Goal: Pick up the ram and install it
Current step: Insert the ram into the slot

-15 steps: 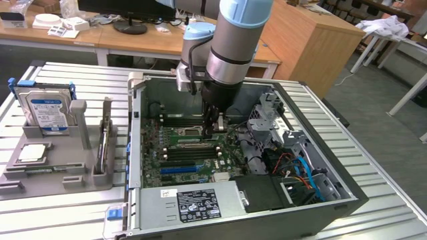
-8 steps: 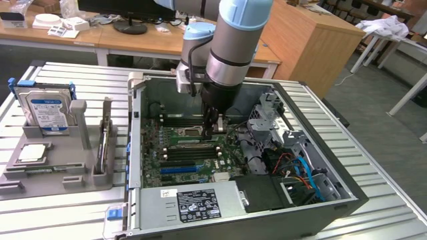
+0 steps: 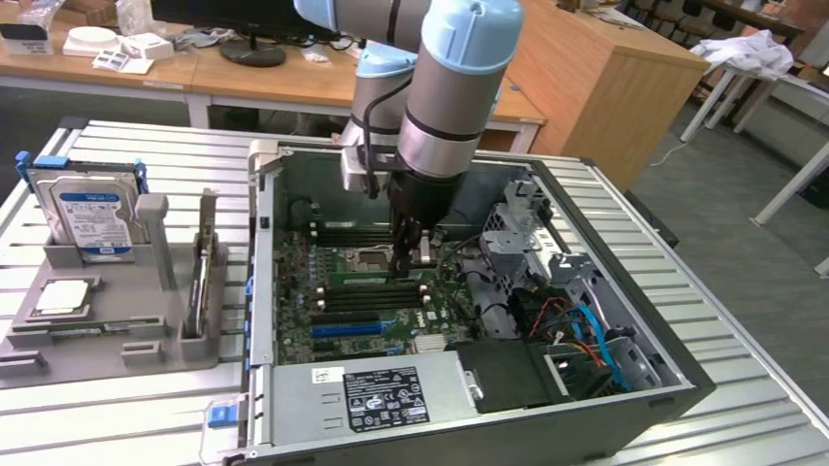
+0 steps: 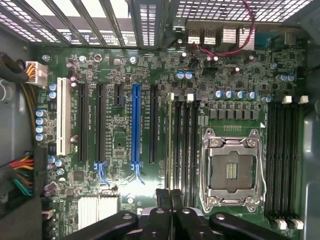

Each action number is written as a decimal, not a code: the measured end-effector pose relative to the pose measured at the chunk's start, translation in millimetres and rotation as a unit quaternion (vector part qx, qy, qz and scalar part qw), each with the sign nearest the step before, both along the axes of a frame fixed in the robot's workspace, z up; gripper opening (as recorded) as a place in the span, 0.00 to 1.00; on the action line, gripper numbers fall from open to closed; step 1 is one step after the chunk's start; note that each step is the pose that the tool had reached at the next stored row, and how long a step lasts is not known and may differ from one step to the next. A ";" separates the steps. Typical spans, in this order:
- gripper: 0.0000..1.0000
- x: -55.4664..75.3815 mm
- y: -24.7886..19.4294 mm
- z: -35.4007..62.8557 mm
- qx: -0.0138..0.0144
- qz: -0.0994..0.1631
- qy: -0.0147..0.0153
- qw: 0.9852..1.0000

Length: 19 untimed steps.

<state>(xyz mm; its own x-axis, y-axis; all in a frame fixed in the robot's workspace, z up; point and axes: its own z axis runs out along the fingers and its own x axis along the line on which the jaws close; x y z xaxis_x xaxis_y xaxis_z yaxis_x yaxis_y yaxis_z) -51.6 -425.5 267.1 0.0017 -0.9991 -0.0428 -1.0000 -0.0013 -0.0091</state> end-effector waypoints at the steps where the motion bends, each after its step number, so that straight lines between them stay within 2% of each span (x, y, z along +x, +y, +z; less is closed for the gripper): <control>1: 0.11 0.0 0.0 -0.4 0.000 0.000 0.000 1.000; 6: 0.11 0.0 0.0 -0.9 0.000 0.000 0.000 1.000; 10: 0.11 0.0 0.0 -5.9 0.001 0.000 0.000 1.000; 19: 0.11 4.8 0.0 -6.2 0.001 0.000 0.000 1.000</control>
